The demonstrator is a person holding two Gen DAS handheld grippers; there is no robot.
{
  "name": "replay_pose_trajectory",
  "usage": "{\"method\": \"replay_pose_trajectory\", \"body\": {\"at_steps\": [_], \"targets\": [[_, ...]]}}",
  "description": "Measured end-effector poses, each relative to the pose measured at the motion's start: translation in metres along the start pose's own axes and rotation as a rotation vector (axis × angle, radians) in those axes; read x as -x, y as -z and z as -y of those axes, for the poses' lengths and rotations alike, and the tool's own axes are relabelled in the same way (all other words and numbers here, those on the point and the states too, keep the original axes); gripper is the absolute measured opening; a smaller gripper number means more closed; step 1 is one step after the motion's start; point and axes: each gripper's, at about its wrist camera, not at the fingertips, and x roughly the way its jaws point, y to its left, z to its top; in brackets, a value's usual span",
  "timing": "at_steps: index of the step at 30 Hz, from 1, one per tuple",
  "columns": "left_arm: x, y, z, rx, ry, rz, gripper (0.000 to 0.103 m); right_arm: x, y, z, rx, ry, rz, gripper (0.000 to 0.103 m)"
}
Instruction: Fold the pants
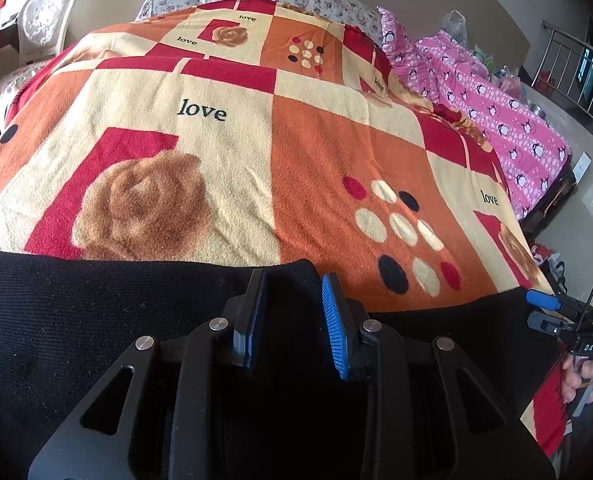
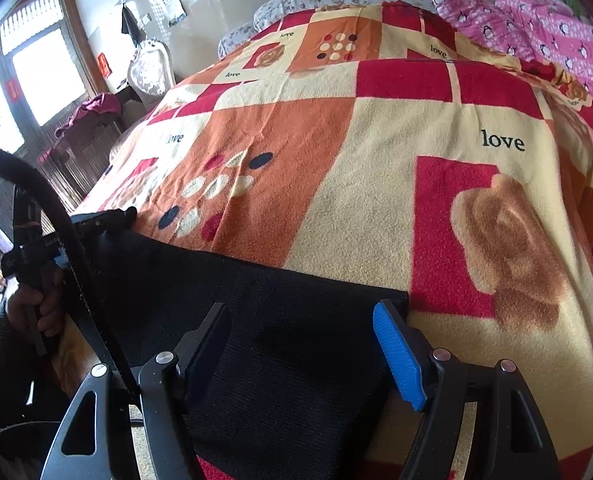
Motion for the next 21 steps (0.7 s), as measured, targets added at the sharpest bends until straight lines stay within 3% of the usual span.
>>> {"method": "replay_pose_trajectory", "body": {"at_steps": [21], "targets": [[0.0007, 0.0004, -0.0019, 0.003, 0.004, 0.001, 0.028, -0.0015, -0.0008, -0.0043, 0.011, 0.002, -0.01, 0.075]]}}
